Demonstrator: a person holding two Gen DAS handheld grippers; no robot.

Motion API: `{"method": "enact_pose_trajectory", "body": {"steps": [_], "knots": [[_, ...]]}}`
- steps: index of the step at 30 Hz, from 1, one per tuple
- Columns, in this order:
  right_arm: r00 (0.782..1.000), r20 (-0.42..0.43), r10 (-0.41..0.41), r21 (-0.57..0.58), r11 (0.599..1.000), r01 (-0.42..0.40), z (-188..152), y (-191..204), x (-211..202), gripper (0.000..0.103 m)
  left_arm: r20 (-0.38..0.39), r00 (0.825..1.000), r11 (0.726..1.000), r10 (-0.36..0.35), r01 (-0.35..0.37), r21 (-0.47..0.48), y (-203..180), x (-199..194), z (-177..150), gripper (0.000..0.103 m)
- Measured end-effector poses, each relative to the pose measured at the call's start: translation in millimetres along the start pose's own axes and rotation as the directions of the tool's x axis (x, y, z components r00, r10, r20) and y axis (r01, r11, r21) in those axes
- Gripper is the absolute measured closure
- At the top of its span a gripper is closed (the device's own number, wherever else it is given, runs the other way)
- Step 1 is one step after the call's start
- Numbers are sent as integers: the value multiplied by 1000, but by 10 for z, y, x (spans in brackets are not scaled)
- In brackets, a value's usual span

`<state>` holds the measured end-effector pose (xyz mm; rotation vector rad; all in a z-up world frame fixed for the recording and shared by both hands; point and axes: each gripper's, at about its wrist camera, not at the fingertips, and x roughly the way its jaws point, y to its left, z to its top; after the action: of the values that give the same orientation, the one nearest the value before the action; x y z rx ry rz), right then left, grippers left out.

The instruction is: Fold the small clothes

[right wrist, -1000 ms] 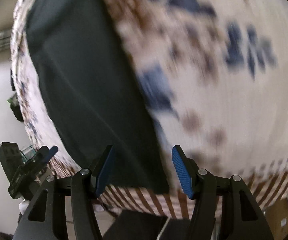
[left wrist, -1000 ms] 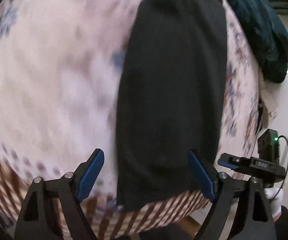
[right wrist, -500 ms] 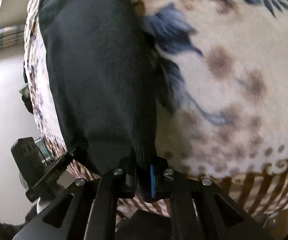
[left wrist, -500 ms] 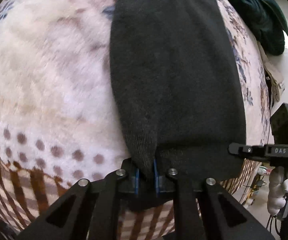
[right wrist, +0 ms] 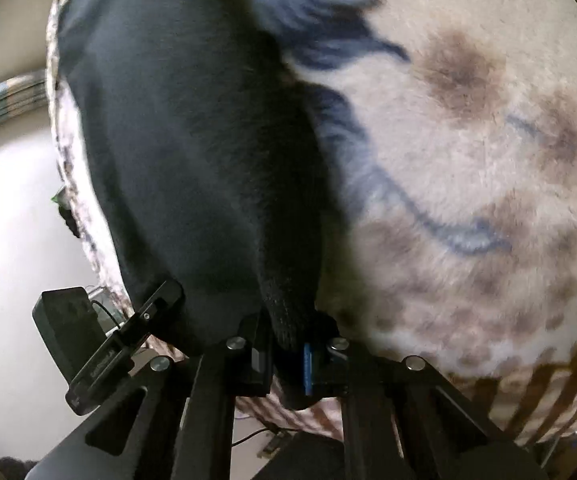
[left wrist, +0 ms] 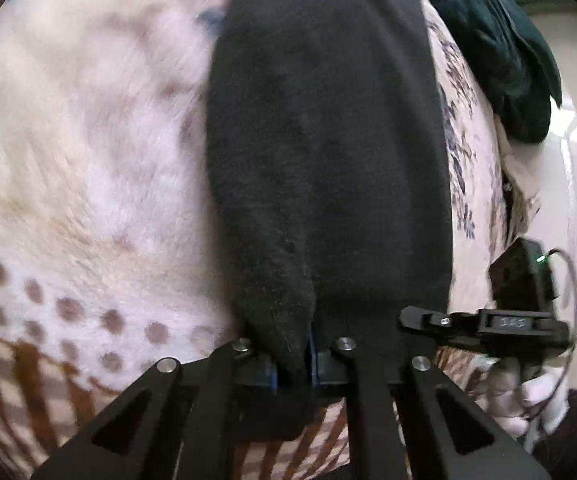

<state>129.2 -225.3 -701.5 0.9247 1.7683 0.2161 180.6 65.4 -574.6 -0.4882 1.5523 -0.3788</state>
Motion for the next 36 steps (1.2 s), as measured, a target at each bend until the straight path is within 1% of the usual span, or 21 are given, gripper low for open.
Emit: {"method": "enact_pose_trajectory", "body": {"steps": [3,6,7,9,12,13,17,19,20,22,23,24,26,29,30,31,32,33,34,35,36], "knots": [[1000,21,15,-42,999,-14,-75,175,-169,92,57,998,999,-19,16,37,-220,-236,70,95],[997,50,57,-78,996,-53,-78,402,-463,92,132,990,997,-52,44,63,-458,-544,255,95],[995,66,79,-94,993,-73,-73,511,-579,93,162,984,995,-78,68,71,-551,-670,370,95],[989,100,112,-125,987,-100,-10,694,-794,93,203,974,993,-97,81,85,-627,-830,545,95],[971,164,173,-170,975,-144,254,969,-1173,93,249,958,988,-143,123,95,-800,-961,928,95],[962,189,196,-194,968,-159,374,1098,-1296,93,252,955,985,-159,137,104,-849,-986,1083,95],[929,294,226,-280,949,-143,1025,1593,-1720,93,309,937,982,-164,125,141,-974,-1128,1719,95],[914,327,239,-303,943,-138,1393,1786,-1864,93,322,930,981,-179,146,125,-996,-1160,2131,95],[907,350,236,-313,942,-124,1543,1856,-1928,93,330,926,981,-186,157,114,-989,-1159,2260,95],[895,374,243,-324,938,-119,1944,2107,-1930,93,342,920,981,-193,175,84,-962,-1118,2725,95],[889,390,240,-321,940,-113,2093,2154,-1945,93,343,917,979,-202,188,74,-967,-1067,2866,95],[884,398,246,-322,940,-117,2341,2263,-1935,93,347,916,980,-200,193,55,-931,-1025,3065,95],[874,425,234,-316,943,-99,2688,2432,-1927,93,344,917,978,-201,208,18,-861,-916,3447,95],[869,442,222,-287,953,-98,3262,2576,-1833,93,322,924,973,-207,229,-33,-737,-696,3991,94],[869,446,215,-265,959,-102,3481,2610,-1785,93,312,924,962,-223,260,-80,-632,-575,4181,92],[868,450,209,-234,966,-111,3703,2624,-1740,92,297,920,945,-257,304,-122,-542,-464,4317,84],[871,444,211,-202,970,-132,3903,2614,-1665,88,284,915,926,-287,341,-160,-456,-372,4408,76],[876,430,219,-160,973,-165,4137,2589,-1555,87,275,896,888,-350,410,-206,-336,-247,4529,57],[877,425,225,-137,973,-183,4270,2565,-1504,86,290,867,849,-405,475,-231,-250,-191,4608,49],[877,424,226,-125,974,-191,4383,2549,-1477,79,313,843,823,-437,515,-239,-197,-201,4649,48],[866,433,252,-137,967,-214,4484,2541,-1470,69,333,821,801,-464,549,-238,-164,-225,4693,45]]}}
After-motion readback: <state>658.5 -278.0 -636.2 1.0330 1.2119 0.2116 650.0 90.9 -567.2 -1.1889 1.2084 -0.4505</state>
